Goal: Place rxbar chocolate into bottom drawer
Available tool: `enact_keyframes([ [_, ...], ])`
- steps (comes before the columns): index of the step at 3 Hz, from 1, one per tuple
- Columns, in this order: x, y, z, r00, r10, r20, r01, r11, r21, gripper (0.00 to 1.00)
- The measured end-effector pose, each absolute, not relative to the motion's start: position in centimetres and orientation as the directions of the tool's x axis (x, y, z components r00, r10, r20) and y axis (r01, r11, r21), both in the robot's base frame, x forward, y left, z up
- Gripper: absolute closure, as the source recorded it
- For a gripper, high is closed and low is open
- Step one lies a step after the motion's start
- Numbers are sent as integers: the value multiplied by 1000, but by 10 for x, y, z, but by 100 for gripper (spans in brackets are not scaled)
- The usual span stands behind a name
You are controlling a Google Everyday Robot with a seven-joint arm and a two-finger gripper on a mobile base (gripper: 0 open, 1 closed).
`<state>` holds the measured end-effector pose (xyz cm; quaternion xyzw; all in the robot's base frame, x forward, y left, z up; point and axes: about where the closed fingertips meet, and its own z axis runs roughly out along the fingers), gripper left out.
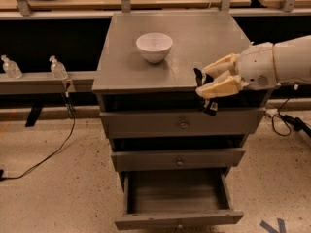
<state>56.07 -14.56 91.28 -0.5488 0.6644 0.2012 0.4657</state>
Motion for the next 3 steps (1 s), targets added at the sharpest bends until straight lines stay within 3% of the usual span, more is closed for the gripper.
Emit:
enact_keyframes([
  [1, 549, -150, 863, 3, -482, -876, -905, 371, -207, 100],
  [2, 530, -144, 790, -20, -285, -958, -881, 458, -118, 100],
  [3, 482, -162, 668, -175, -35, -984, -802, 585, 122, 100],
])
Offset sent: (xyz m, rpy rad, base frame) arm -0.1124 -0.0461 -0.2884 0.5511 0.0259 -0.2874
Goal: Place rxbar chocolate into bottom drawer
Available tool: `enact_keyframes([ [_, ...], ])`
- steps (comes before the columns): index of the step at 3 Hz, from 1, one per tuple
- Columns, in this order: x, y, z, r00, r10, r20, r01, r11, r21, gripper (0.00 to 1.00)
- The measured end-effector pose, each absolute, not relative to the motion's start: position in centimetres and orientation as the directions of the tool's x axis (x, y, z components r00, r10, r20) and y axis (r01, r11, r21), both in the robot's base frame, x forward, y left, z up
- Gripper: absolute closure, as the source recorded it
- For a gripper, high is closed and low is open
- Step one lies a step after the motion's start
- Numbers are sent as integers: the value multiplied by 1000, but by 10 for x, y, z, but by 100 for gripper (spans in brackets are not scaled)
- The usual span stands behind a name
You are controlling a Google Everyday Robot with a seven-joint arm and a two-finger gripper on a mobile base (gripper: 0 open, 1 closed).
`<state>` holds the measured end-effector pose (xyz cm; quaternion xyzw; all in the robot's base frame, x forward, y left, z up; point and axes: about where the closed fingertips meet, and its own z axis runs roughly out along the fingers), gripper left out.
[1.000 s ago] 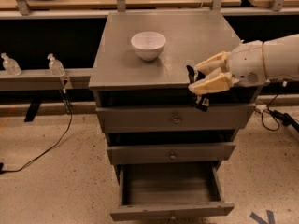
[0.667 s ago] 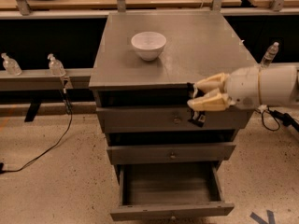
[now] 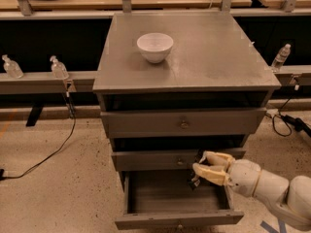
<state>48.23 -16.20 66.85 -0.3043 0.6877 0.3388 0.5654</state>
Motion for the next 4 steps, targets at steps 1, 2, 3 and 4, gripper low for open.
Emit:
enact_keyframes([
  [1, 482, -156, 656, -193, -2, -981, -807, 569, 157, 100],
  [2, 482, -155, 658, -191, -10, -982, -810, 567, 152, 100],
  [3, 491, -165, 625, -225, 15, -974, -789, 585, 191, 100],
  [4, 506, -183, 557, -272, 56, -961, -742, 624, 246, 100],
])
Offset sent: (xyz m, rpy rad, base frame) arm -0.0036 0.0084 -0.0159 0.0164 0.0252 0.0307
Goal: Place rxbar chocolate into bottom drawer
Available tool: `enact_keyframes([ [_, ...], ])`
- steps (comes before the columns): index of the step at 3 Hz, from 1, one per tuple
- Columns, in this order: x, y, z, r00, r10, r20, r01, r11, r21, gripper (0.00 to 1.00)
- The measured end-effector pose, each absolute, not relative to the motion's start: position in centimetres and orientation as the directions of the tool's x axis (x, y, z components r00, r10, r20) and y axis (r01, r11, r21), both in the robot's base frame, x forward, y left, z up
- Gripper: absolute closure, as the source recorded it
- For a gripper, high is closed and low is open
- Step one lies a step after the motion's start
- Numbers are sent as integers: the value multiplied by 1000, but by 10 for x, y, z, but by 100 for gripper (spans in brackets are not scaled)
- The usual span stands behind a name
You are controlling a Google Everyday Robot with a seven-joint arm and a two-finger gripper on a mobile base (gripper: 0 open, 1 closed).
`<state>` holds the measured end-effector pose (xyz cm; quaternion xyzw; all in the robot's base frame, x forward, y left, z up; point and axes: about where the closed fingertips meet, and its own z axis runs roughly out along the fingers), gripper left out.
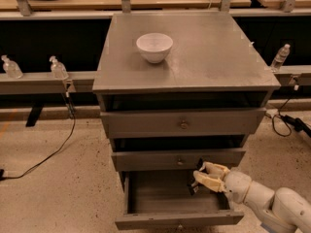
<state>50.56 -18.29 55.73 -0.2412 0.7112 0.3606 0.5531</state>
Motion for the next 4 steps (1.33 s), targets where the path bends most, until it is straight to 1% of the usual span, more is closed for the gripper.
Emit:
enact_keyframes([
  [1, 512, -189, 520, -296, 67, -953, -721, 638, 269, 100],
  [2, 512, -189, 520, -296, 67, -953, -721, 638, 269, 100],
  [3, 523, -198, 490, -304, 52, -951, -693, 673, 258, 100],
  [4, 538, -223, 436, -334, 44, -942, -633, 729, 259, 100],
])
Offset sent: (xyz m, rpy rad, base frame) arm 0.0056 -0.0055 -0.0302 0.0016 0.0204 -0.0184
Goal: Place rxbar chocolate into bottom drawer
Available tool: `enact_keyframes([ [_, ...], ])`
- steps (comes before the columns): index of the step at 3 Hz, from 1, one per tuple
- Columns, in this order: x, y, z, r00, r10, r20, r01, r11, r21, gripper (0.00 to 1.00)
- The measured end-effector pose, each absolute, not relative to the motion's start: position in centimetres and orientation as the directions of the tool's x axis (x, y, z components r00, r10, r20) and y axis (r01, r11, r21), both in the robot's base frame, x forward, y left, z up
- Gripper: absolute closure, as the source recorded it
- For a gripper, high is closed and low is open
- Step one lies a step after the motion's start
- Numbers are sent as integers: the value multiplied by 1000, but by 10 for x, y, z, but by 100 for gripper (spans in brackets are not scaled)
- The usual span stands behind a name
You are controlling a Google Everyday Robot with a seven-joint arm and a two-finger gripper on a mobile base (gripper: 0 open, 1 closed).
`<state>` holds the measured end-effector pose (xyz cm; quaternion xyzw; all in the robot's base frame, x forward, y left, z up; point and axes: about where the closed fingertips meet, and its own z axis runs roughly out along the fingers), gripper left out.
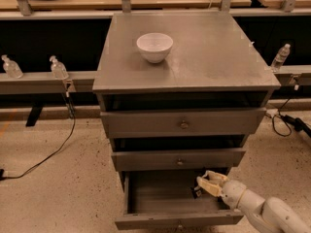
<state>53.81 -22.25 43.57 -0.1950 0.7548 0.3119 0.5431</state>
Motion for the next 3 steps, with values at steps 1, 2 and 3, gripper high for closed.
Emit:
enact_keyframes([
  [1, 554, -246, 388, -372, 77, -925, -557, 778, 289, 100],
  [2, 566, -259, 338, -421, 123, -899, -493, 801, 340, 100],
  [3, 572, -258, 295, -459, 162, -874, -443, 811, 383, 87],
])
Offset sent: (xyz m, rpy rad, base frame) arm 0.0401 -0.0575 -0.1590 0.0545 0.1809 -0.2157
